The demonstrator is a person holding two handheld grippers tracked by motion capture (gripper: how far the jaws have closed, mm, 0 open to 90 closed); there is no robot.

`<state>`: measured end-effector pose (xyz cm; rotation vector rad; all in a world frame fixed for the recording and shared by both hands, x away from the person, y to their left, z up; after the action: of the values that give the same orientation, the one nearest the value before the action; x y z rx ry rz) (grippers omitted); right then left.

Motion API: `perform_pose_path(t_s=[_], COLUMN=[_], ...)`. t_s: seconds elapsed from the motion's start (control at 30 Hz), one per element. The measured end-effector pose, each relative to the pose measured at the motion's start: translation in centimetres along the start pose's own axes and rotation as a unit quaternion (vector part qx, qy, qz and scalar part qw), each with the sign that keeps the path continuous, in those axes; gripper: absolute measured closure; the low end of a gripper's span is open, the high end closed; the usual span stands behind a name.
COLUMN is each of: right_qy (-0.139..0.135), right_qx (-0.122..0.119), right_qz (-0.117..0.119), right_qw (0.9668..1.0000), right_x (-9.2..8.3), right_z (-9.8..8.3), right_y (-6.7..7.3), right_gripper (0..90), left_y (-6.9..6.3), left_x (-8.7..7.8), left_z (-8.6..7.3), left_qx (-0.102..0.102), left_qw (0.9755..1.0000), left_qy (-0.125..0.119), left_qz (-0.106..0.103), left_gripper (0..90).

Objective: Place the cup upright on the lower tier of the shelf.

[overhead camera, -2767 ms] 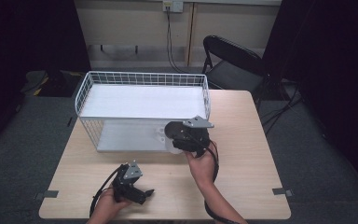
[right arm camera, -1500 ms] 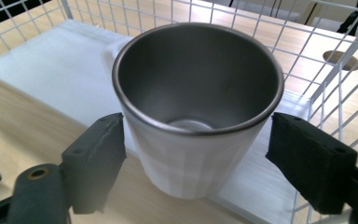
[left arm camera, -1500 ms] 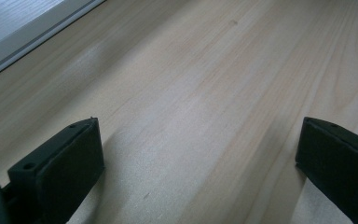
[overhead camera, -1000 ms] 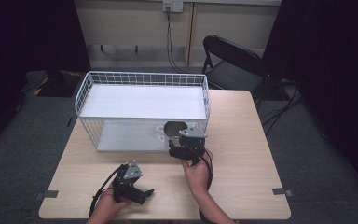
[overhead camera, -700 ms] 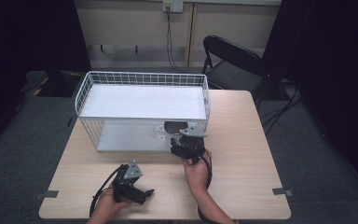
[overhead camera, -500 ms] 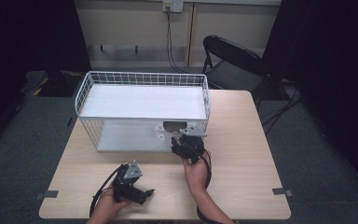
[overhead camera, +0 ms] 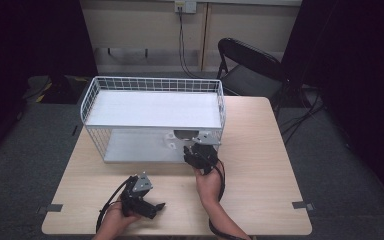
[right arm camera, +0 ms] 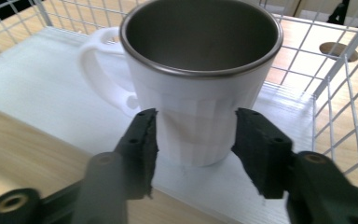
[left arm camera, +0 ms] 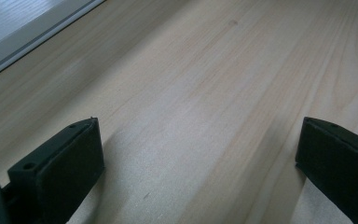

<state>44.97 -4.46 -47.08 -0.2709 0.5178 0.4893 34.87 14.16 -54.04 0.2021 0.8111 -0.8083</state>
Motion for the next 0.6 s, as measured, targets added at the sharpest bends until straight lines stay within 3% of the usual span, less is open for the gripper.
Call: perform_pose_path(t_s=[0.17,0.37,0.6], right_qy=[-0.012,-0.018,-0.024], right_qx=[-0.019,-0.034,-0.044], right_qz=[0.031,0.057,0.079], right_qw=[0.9993,0.9976,0.9956], right_x=[-0.8,-1.2,-2.1], right_z=[0.3,0.4,0.2], right_y=[0.6,1.1,1.3], right_gripper=[28.4,15.5,14.4], left_y=[0.0,0.0,0.0], left_x=[0.0,0.0,0.0], left_z=[0.0,0.0,0.0], left_qx=[0.001,0.001,0.001], left_qw=[1.0,1.0,1.0], left_qy=[0.001,0.0,0.0], left_qz=[0.0,0.0,0.0], left_gripper=[0.1,0.1,0.1])
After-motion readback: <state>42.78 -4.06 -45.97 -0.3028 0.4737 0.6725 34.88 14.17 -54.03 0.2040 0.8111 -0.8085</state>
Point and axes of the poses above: each handheld gripper's, and its own axes: x roughly forward along the jaws, z roughly out of its top, y roughly to its left, the point moved 5 cm from there along x, roughly forward along the jaws, and after that the axes turned 10 degrees about -x, right-handed, at the moved point
